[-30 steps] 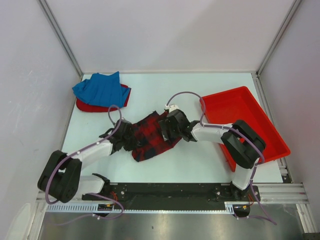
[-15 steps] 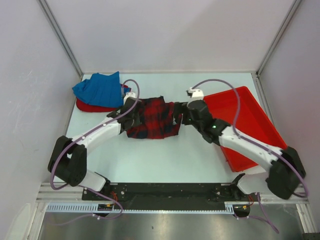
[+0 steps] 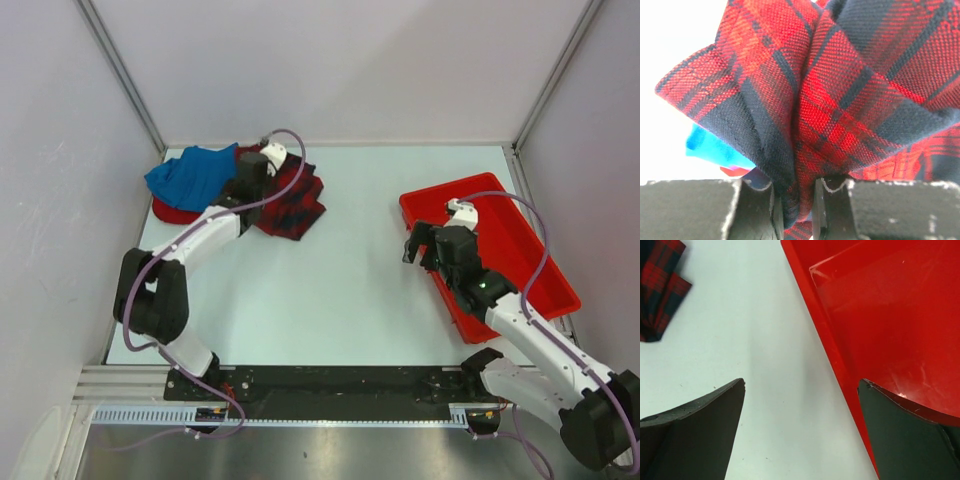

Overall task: Fold and stack the skirts
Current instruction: Pick up the skirt from the center of the board, then place the skirt at the center of the board.

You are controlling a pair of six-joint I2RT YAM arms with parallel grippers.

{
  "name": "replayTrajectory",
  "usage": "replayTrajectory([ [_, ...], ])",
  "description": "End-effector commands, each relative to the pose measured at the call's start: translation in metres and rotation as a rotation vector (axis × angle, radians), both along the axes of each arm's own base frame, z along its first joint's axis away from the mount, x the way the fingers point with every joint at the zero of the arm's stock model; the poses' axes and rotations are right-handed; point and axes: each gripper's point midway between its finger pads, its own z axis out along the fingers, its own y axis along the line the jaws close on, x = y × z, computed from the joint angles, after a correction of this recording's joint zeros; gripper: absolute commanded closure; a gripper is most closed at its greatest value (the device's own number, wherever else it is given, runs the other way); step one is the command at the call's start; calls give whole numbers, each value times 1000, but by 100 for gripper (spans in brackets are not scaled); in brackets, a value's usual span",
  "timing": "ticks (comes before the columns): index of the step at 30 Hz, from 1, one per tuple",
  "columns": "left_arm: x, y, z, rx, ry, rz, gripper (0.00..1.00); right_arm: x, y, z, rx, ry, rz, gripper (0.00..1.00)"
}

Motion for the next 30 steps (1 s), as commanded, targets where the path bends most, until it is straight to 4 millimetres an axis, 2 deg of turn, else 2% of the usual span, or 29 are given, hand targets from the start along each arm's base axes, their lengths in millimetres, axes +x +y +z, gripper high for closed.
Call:
replayTrajectory([
  [1,45,50,94,129,-219,102,100,4,-15,25,3,-93,-57,0],
  [2,49,55,107,116,-239,114,100,5,-18,24,-5,-93,-66,0],
  [4,55,63,113,100,-240,125,100,6,-23,21,-25,-83,-83,0],
  [5,56,71,123,84,-248,138,100,7,-24,18,-31,-76,-89,0],
  [7,59,70,135,58,-276,113,100,9,-26,14,-40,-64,-95,0],
  [10,52,75,157,68,-278,110,100,12,-29,11,-52,-56,-103,0],
  [11,50,74,177,64,-304,95,100,12,-30,9,-62,-51,-110,0],
  [12,47,74,178,65,-283,77,100,13,-31,8,-65,-51,-115,0],
  [13,46,77,186,61,-290,76,100,13,-32,8,-67,-50,-118,0],
  [14,43,80,203,55,-320,78,100,13,-32,9,-63,-54,-119,0],
  [18,37,104,237,24,-371,119,100,12,-35,12,-64,-62,-127,0],
  [22,29,116,251,20,-392,120,100,12,-39,15,-74,-74,-143,0],
  [30,26,119,239,-49,-368,97,100,12,-39,15,-69,-72,-144,0],
])
